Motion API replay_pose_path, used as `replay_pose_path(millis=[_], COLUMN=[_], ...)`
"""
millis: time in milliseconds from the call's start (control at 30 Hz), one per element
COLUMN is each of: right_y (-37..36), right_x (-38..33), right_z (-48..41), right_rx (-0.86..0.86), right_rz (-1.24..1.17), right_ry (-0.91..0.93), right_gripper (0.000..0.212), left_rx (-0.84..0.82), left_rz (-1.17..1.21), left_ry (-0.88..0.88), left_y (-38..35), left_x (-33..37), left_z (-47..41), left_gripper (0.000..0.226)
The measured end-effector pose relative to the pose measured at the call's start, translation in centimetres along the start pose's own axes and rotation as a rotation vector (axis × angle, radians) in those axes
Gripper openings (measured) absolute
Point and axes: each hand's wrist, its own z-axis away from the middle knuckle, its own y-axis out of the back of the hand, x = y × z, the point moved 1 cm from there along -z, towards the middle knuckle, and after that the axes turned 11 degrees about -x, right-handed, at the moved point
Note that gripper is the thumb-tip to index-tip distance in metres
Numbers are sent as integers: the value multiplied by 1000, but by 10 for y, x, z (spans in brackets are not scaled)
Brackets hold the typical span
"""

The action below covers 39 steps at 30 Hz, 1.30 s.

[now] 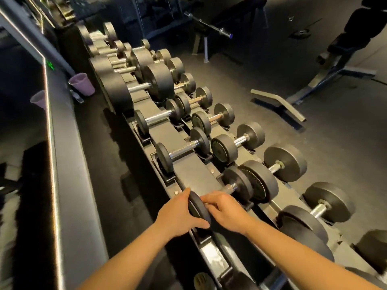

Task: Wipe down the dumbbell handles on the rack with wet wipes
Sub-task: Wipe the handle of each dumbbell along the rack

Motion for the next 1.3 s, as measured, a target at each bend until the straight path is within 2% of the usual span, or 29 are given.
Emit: replay_pose_path(millis=[133,233,300,367,433,533,600,667,733,767,867,967,1100,1167,1300], right_y=[18,30,23,8,0,9,11,0,-17,-24,-28,-22,-21,-22,-34], right_x=[25,36,29,16,13,25,27,19,10,8,4,9,21,22,11], right_z=[-16,-24,-29,-28,-18,2,9,11,8,5,3,4,5,4,0], right_rx=[17,132,142,64,56,155,304,424,439,408,288,276,591,687,693], right_rz=[292,401,337,232,214,376,503,388,67,-78,-270,-286,-511,-526,-545], right_ry=[51,-31,-51,12,81,87,-7,-171,-296,-304,-231,-275,-370,-414,-429], right_gripper=[20,20,20,19,17,9,8,14,15,18,26,29,19,14,16], left_rx=[-3,8,13,14,10,-5,-2,4,15,20,26,27,16,17,22], left_rz=[29,30,18,-6,-17,-11,-17,-17,-17,-14,1,12,19,23,4], left_ry=[-5,8,3,-4,-2,7,7,3,-1,-4,-7,-16,-11,-15,-18], left_y=[0,-1,-1,1,2,2,3,3,1,0,-2,0,0,0,1], left_x=[1,0,0,1,1,1,0,-1,0,1,0,1,2,1,1], left_z=[1,3,2,1,1,0,-1,-1,-1,-1,-2,0,3,4,4], left_gripper=[132,132,132,132,134,137,138,139,138,138,139,139,139,138,134])
